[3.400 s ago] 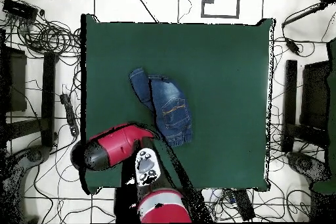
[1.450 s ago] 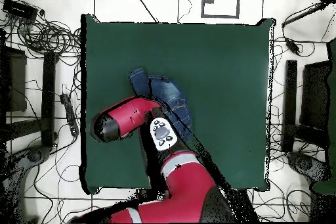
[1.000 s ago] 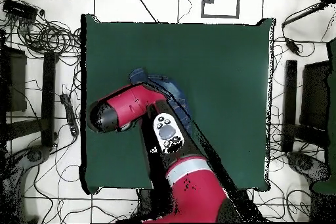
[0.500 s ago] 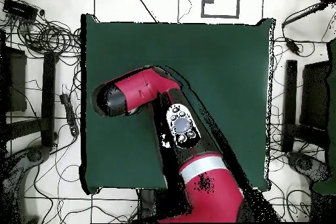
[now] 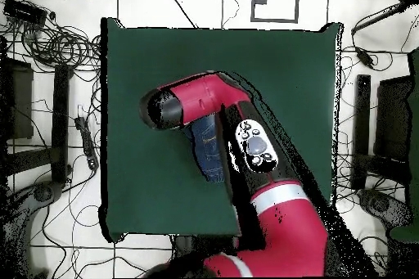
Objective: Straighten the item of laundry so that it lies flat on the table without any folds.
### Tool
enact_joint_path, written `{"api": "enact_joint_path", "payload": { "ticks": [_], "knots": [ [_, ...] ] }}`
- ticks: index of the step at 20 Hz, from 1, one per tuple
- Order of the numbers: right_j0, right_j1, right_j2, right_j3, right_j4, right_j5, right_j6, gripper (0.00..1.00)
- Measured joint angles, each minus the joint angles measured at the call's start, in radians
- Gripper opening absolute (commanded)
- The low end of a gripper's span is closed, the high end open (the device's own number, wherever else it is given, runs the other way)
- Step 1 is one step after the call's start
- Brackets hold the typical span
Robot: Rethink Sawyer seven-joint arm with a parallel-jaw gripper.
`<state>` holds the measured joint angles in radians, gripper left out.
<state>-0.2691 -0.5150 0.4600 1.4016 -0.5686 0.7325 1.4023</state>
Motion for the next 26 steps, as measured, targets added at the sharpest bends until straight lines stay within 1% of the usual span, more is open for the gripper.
{"api": "enact_joint_path", "payload": {
  "ticks": [1,2,5,9,13,16,18,26],
  "knots": [
    [-0.005,0.002,0.001,0.0,-0.001,0.0,0.0,1.0],
    [-0.03,0.015,0.006,-0.001,-0.007,0.0,0.0,1.0],
    [-0.053,0.032,0.009,0.0,-0.017,0.0,0.0,1.0],
    [-0.106,0.067,0.024,0.003,-0.056,0.0,0.0,1.0],
    [-0.136,0.077,0.04,0.013,-0.081,-0.01,0.0,1.0],
    [-0.171,0.074,0.054,0.05,-0.107,-0.057,0.0,1.0],
    [-0.178,0.072,0.056,0.064,-0.116,-0.078,0.0,1.0],
    [-0.196,0.044,0.057,0.158,-0.169,-0.237,0.0,1.0]
  ]
}}
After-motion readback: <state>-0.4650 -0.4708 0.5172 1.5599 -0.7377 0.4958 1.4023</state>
